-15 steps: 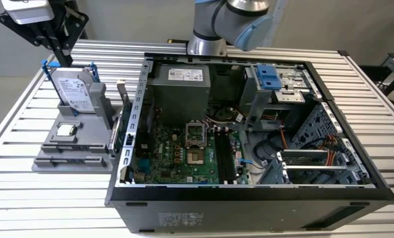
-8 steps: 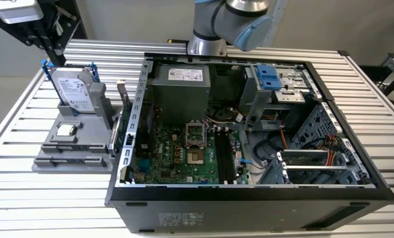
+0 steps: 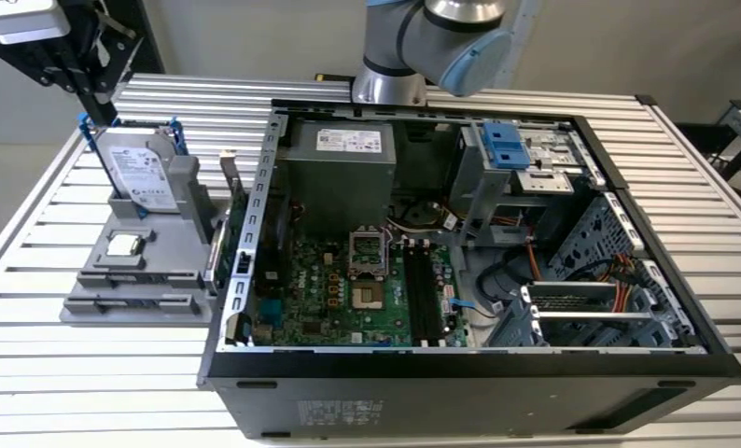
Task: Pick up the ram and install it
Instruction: 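Reach for the ram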
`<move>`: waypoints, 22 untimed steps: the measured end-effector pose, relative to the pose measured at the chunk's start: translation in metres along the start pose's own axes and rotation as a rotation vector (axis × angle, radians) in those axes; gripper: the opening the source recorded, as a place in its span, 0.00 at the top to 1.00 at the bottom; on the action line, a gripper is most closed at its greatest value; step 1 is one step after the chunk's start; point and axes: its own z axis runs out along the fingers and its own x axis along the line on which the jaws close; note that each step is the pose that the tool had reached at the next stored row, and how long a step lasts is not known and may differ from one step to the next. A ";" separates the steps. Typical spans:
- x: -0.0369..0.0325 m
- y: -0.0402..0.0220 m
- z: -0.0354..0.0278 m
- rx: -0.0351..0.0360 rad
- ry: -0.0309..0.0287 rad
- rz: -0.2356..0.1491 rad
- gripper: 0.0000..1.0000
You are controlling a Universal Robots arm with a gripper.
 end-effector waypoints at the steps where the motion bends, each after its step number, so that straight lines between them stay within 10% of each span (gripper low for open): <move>1: 0.0001 0.0000 0.0000 0.0000 0.0000 0.000 1.00; 7: -0.0003 -0.0064 -0.0003 0.0000 0.0000 0.000 1.00; 22: -0.0001 -0.0444 -0.0017 -0.0002 0.0006 -0.012 1.00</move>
